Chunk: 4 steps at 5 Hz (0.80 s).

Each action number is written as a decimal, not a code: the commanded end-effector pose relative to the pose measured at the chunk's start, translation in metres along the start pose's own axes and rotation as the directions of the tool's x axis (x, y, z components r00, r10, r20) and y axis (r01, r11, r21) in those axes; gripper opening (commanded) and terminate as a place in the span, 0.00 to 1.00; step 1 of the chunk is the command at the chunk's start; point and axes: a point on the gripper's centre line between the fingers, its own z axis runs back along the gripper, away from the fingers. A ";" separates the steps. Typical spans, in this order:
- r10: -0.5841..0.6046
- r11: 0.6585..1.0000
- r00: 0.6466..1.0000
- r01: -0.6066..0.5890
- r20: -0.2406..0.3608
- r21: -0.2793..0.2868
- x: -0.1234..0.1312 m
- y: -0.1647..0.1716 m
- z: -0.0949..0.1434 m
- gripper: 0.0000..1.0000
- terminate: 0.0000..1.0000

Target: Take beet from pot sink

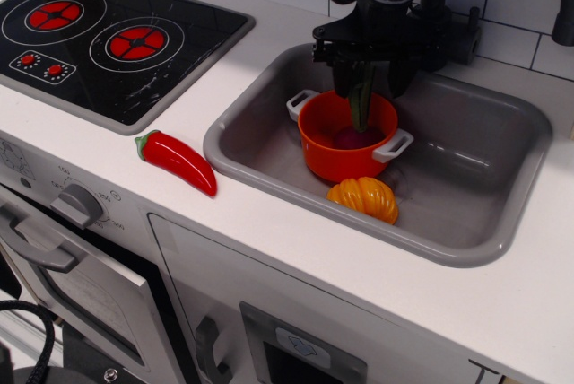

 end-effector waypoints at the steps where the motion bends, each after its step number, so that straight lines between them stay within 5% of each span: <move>1: 0.049 0.999 0.996 -0.050 0.078 0.007 0.020 -0.006 0.016 0.00 0.00; 2: 0.087 0.996 0.994 -0.089 0.062 0.030 0.030 -0.005 0.020 0.00 0.00; 4: 0.156 0.986 0.987 -0.154 0.043 -0.058 0.046 -0.001 0.052 0.00 0.00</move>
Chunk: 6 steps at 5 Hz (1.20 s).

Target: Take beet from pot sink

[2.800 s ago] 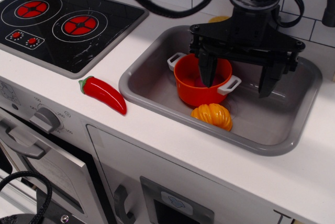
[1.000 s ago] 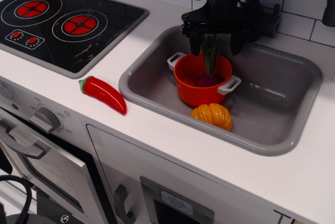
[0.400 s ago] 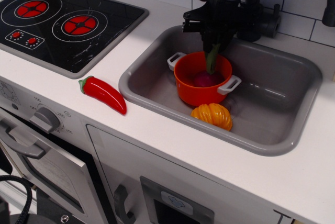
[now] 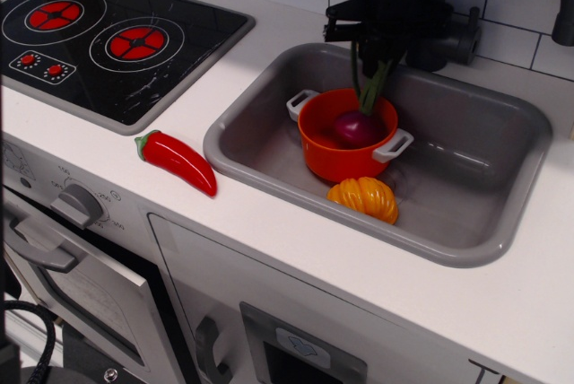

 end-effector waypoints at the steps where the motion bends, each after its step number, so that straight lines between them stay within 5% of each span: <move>1: 0.049 0.990 0.999 -0.047 0.007 -0.135 0.021 0.011 0.070 0.00 0.00; 3: -0.088 0.986 0.996 0.088 0.006 -0.141 -0.003 0.047 0.091 0.00 0.00; 6: -0.177 0.977 0.980 0.186 0.093 -0.104 -0.020 0.091 0.050 0.00 0.00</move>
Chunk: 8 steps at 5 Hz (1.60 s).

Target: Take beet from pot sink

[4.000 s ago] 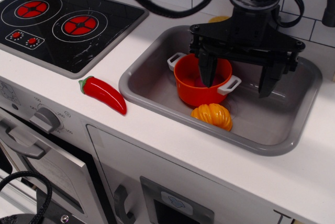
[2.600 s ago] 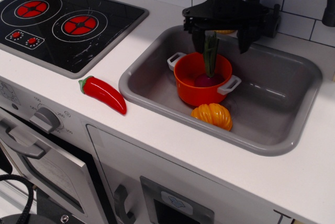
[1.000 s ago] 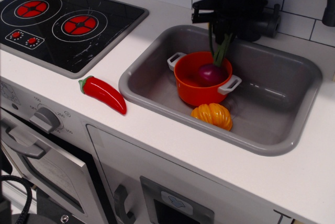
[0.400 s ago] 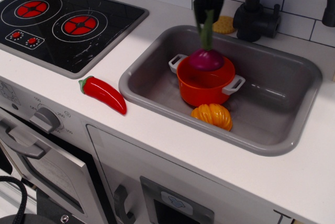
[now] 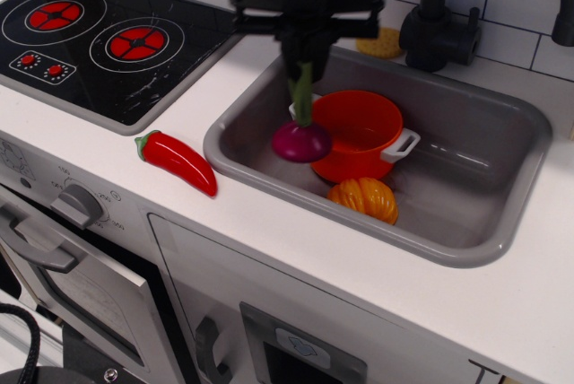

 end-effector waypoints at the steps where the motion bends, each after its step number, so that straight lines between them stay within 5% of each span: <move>1: -0.003 1.000 0.995 0.003 0.098 -0.002 0.012 0.019 -0.008 0.00 0.00; 4: -0.026 0.998 0.989 0.016 0.148 0.068 0.010 0.024 -0.026 0.00 0.00; 5: -0.012 0.998 0.993 0.004 0.117 0.069 0.011 0.025 -0.023 1.00 0.00; 6: 0.012 0.996 0.993 -0.022 0.119 0.082 0.014 0.025 -0.015 1.00 0.00; 8: 0.092 0.996 0.992 -0.093 0.081 0.007 0.026 0.027 0.021 1.00 0.00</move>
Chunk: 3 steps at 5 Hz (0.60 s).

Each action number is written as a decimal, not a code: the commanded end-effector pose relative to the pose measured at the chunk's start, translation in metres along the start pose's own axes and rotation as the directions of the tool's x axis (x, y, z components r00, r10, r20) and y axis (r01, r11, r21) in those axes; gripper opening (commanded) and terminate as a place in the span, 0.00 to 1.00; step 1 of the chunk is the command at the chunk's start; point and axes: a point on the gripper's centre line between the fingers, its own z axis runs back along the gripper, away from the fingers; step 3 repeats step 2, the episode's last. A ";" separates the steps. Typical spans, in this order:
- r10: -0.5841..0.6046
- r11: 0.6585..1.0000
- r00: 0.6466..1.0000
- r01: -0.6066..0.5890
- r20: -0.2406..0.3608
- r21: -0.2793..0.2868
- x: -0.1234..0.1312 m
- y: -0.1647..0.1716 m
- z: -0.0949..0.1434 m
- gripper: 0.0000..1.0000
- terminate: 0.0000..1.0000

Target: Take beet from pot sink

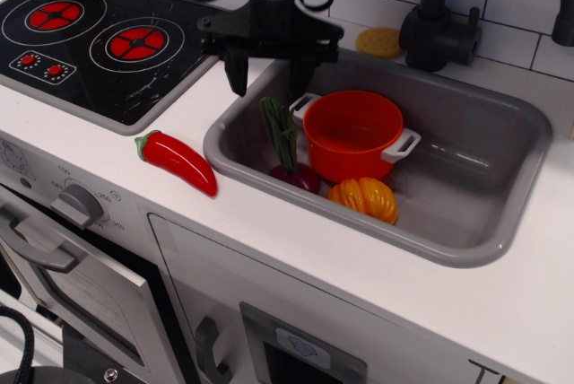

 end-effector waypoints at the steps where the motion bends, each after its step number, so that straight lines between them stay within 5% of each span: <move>1: 0.034 0.997 0.998 -0.031 0.046 -0.074 0.021 0.006 0.041 1.00 0.00; 2: 0.034 0.997 0.998 -0.031 0.046 -0.074 0.021 0.006 0.041 1.00 1.00; 3: 0.034 0.997 0.998 -0.031 0.046 -0.074 0.021 0.006 0.041 1.00 1.00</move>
